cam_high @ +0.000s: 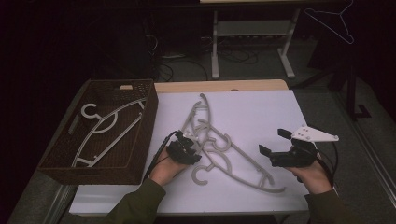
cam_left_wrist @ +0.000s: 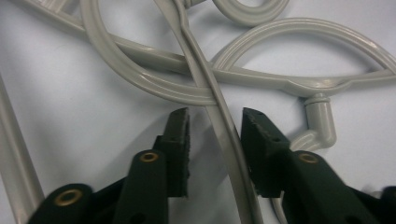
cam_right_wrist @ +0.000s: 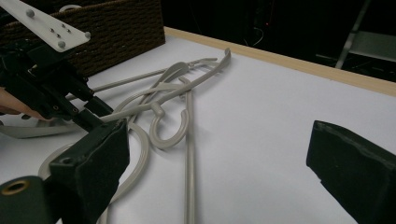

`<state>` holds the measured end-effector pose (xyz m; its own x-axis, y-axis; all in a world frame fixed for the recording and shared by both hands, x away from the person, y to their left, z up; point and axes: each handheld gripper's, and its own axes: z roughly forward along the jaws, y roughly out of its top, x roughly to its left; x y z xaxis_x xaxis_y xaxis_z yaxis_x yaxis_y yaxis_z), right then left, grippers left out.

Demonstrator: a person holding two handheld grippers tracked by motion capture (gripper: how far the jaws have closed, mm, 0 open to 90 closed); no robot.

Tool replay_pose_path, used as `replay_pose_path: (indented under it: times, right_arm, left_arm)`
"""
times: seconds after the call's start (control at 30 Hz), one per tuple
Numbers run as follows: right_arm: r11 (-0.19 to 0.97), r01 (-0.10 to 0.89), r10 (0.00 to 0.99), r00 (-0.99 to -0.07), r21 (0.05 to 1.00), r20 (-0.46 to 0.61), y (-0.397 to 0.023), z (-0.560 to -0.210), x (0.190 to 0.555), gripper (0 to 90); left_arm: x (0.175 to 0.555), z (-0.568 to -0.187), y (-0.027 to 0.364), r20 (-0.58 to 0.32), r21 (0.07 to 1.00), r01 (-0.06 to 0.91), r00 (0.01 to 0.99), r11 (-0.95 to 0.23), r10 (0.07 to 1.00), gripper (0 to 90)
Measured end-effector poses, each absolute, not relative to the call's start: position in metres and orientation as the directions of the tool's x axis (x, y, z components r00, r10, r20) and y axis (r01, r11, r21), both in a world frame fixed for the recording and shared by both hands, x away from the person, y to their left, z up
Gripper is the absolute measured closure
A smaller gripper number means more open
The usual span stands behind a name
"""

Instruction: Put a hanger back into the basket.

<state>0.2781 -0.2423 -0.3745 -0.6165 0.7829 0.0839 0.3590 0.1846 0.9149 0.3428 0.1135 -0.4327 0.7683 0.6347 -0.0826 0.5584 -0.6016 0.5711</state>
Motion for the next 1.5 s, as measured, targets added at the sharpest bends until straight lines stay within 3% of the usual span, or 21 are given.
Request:
replay_pose_path:
  times: [0.13, 0.53, 0.83, 0.93, 1.5]
  right_arm:
    - [0.188, 0.358, 0.782, -0.618, 0.915, 0.081, -0.243, -0.375, 0.278, 5.9]
    - [0.177, 0.359, 0.786, -0.613, 0.917, 0.088, -0.245, -0.374, 0.279, 6.0]
    - [0.174, 0.359, 0.788, -0.609, 0.917, 0.089, -0.246, -0.374, 0.279, 6.0]
    - [0.172, 0.364, 0.789, -0.607, 0.916, 0.093, -0.246, -0.375, 0.279, 6.0]
    - [0.166, 0.362, 0.795, -0.599, 0.917, 0.093, -0.249, -0.374, 0.28, 6.1]
  left_arm:
    - [0.344, -0.433, 0.115, -0.08, 0.572, 0.56, 0.766, -0.6, 0.638, 74.0]
    - [0.345, -0.426, 0.126, -0.072, 0.578, 0.582, 0.734, -0.572, 0.675, 81.6]
    - [0.346, -0.41, 0.131, -0.042, 0.626, 0.564, 0.714, -0.539, 0.699, 81.9]
    - [0.347, -0.404, 0.135, -0.076, 0.654, 0.569, 0.705, -0.499, 0.705, 81.9]
    - [0.344, -0.317, 0.157, -0.108, 0.745, 0.508, 0.73, -0.431, 0.675, 81.9]
